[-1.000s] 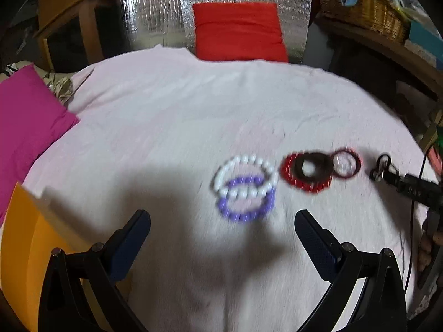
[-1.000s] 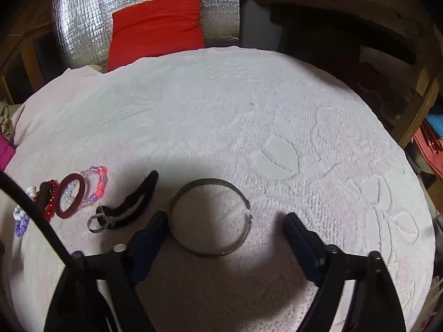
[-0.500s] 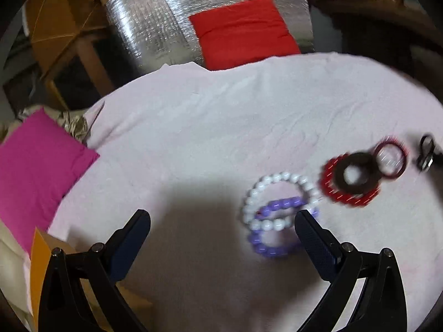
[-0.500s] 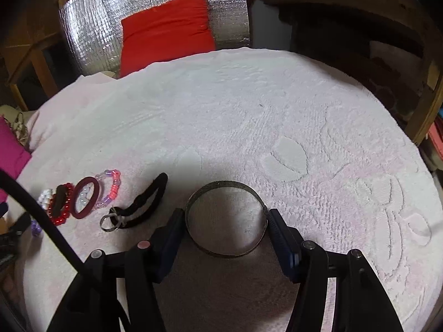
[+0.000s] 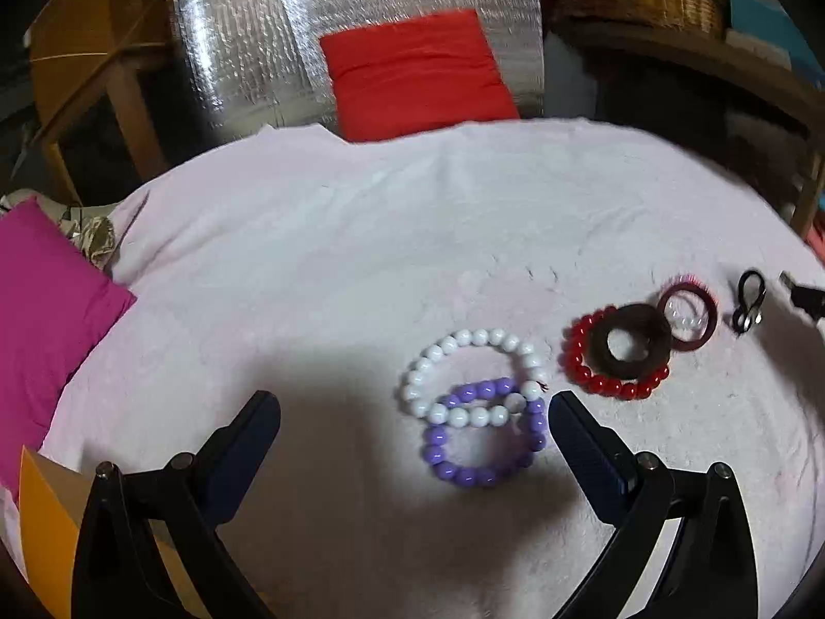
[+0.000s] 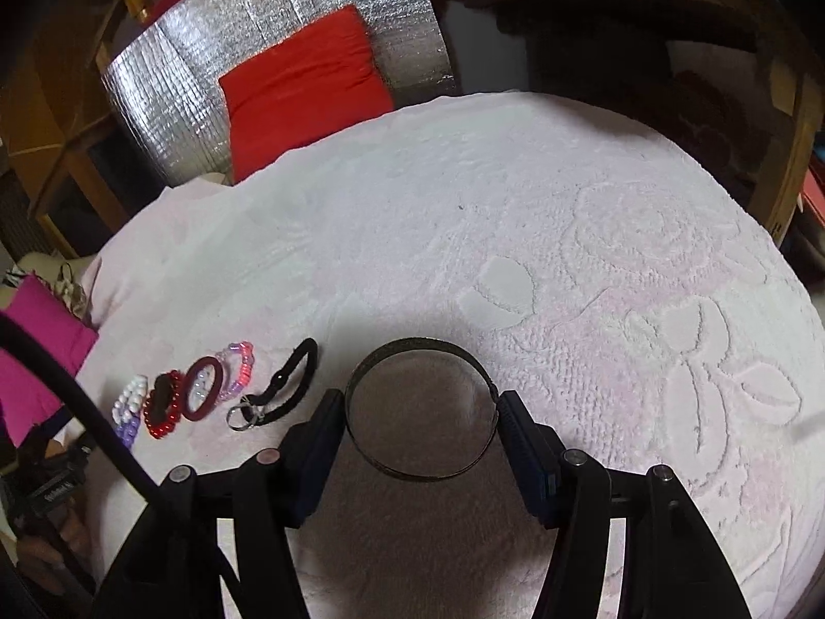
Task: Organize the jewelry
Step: 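Grasp the white bead bracelet with the left tool while the right tool holds the bangle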
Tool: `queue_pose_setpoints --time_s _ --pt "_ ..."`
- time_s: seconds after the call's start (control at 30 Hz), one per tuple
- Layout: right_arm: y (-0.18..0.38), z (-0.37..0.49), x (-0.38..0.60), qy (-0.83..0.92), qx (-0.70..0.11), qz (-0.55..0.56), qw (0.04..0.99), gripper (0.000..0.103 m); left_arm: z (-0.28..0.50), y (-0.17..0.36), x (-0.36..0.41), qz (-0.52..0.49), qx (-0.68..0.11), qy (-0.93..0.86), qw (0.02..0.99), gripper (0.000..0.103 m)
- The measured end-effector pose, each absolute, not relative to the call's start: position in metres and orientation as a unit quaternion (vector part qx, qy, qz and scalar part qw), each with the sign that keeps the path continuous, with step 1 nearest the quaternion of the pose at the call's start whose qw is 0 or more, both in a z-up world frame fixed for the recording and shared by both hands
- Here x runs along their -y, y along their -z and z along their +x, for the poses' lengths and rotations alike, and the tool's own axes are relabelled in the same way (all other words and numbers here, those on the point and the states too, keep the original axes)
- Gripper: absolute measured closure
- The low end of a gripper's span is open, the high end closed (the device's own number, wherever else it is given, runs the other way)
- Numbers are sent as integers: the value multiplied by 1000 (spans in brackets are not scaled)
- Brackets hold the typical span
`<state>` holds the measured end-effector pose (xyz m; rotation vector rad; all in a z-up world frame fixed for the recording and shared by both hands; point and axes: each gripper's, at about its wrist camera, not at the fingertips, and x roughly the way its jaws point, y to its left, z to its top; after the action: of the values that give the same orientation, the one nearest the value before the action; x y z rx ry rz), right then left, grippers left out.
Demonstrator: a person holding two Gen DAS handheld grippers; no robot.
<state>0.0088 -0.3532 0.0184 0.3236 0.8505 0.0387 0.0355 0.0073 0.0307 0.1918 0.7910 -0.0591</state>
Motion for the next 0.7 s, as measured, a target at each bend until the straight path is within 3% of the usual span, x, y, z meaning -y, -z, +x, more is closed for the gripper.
queue_pose_setpoints --time_s 0.23,0.33,0.37,0.57,0.6,0.7 --pt "-18 8 350 -23 -414 155 897 40 58 -24 3 50 -413 41 909 6" --pt "-20 8 347 -28 -412 149 899 40 62 -20 4 29 -425 46 904 36" --pt "-21 7 347 -30 -411 148 899 40 64 -18 3 24 -431 46 901 50" --pt "-30 1 339 -39 -400 128 907 40 59 -21 2 -2 -429 66 901 72" --pt "-31 0 337 -39 -397 126 908 40 56 -24 2 -2 -427 70 902 82" --pt "-37 -4 334 -44 -389 122 912 40 48 -30 3 -11 -423 91 901 92"
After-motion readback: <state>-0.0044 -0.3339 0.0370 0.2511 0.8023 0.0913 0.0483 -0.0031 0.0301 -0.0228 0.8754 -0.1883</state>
